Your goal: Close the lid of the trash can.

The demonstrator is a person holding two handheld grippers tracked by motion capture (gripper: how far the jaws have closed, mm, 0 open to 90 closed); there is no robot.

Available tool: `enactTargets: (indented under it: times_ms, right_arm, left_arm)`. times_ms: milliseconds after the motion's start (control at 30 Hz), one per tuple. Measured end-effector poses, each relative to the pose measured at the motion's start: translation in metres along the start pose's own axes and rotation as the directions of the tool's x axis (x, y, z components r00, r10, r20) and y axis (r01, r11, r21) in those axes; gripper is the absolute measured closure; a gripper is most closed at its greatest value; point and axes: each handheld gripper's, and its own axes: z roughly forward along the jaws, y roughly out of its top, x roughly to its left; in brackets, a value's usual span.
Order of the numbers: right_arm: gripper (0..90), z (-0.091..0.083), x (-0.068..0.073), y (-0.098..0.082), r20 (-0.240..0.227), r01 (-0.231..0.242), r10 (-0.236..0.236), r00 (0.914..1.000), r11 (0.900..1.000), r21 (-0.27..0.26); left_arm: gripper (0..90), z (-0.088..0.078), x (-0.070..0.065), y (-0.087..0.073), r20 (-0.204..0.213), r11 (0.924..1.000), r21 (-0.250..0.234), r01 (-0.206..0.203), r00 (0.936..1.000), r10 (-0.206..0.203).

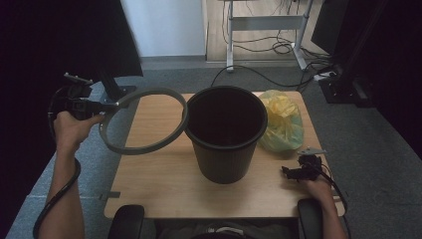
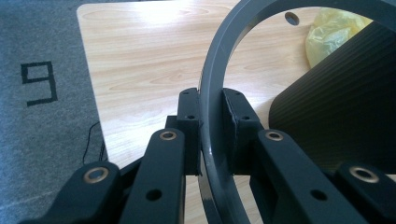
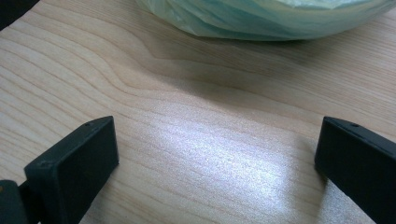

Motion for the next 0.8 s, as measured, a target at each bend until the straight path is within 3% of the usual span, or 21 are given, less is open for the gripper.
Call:
enactTargets:
  times_ms: [800]
  right_arm:
    - [0.0,0.0,0.0,0.0,-0.004,0.004,-0.004,1.0,1.0,0.002]
  left_arm:
    - [78.1,0.037,-0.046,0.023,0.052,0.9964,0.008,-0.084,0.9952,0.084]
